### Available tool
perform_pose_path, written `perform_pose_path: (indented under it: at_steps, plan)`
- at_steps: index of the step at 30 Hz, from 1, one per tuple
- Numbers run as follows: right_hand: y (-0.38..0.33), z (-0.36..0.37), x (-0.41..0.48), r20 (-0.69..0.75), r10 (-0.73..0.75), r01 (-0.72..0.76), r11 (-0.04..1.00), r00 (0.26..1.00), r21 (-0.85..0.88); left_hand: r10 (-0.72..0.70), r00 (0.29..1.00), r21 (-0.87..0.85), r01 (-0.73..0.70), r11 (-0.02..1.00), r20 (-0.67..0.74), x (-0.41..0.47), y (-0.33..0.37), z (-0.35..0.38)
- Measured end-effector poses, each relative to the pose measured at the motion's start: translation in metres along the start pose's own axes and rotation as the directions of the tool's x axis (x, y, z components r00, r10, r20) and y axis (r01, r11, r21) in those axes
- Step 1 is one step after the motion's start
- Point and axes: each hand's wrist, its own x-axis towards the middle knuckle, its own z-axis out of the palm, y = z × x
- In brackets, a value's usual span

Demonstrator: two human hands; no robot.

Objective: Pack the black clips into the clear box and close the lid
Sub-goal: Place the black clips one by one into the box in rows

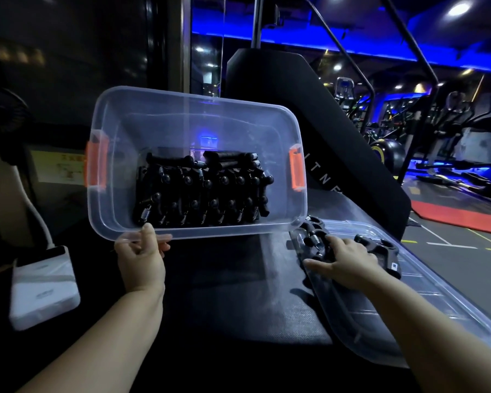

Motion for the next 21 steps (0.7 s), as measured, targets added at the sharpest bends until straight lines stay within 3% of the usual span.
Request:
perform_pose_path:
  at_steps: [3, 10, 15, 21]
  plan:
    - [-0.006, 0.003, -0.001, -0.023, -0.017, 0.015, 0.998, 1.000, -0.065, -0.003, 1.000, 0.010, 0.002, 1.000, 0.002, 0.001, -0.001, -0.001]
    - [-0.012, -0.004, -0.010, -0.059, -0.170, 0.170, 0.985, 0.984, -0.003, -0.004, 1.000, 0.007, 0.004, 1.000, 0.016, 0.002, 0.000, -0.001]
    - [-0.026, -0.008, -0.025, -0.066, -0.327, 0.306, 0.926, 0.943, -0.220, -0.011, 1.000, -0.001, 0.011, 1.000, 0.022, 0.000, 0.002, -0.002]
    - [-0.026, -0.017, -0.031, -0.107, -0.375, 0.337, 0.903, 0.921, -0.266, -0.022, 0.999, -0.008, 0.022, 1.000, 0.024, -0.001, 0.004, -0.003]
